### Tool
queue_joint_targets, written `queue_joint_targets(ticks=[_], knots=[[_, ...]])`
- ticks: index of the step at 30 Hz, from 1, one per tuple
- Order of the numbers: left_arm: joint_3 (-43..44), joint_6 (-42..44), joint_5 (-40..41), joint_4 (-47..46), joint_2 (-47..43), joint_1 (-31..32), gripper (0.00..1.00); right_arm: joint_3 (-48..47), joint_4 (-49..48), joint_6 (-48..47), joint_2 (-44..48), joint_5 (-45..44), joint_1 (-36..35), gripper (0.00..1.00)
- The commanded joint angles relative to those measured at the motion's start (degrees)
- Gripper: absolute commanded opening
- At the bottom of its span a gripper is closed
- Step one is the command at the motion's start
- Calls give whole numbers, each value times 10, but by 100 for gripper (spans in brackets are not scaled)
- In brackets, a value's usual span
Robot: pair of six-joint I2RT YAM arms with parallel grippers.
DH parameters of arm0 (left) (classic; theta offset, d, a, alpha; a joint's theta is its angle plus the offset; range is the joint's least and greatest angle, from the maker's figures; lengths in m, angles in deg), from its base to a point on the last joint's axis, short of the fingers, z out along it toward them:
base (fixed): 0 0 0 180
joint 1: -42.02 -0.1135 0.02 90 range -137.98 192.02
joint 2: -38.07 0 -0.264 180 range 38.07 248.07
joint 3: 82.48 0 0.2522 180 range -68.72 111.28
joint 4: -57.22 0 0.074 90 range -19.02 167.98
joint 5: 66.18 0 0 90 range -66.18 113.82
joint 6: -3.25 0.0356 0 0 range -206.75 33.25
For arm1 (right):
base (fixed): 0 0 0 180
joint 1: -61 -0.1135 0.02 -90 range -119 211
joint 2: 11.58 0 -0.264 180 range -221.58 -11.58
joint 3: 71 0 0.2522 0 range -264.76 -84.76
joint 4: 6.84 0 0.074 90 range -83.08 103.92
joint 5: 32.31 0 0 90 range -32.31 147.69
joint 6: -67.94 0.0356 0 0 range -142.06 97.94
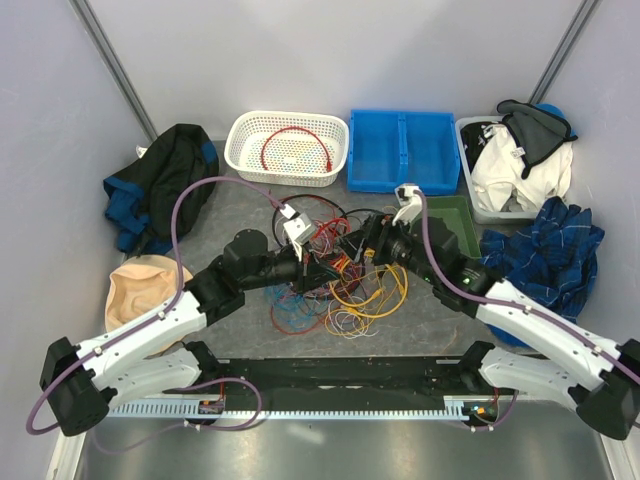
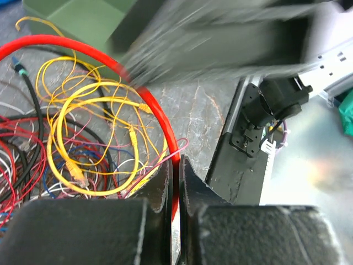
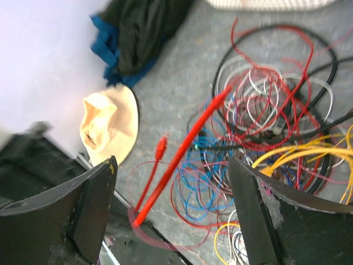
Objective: Untangle the cables
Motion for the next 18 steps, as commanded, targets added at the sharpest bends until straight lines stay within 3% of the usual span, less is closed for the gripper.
queue_joint_targets(ticks=[1,5,6,8,9,12,14,15,18], knots=[[5,46,12,-20,-14,6,2,-27,-26,24,-37,45,3,88],[5,47,12,-20,-12,10,2,-21,-62,33,-46,61,2,76],[4,45,14,-19,-9,12,2,-22,-65,33,-47,63,2,60],[7,34,25,-13,-7,12,2,-27,-64,30,-51,57,2,43],[18,29,35,6,-5,12,6,-28,-64,26,-48,51,3,27],[61,12,112,74,3,12,46,-28,-55,11,-31,14,2,0],[79,-4,199,135,3,12,77,-36,-40,-1,-16,-8,2,0],[90,-10,224,152,2,12,99,-38,-35,-6,-13,-21,2,0],[104,-38,329,194,-12,11,100,-56,-10,-30,-7,-44,2,0]])
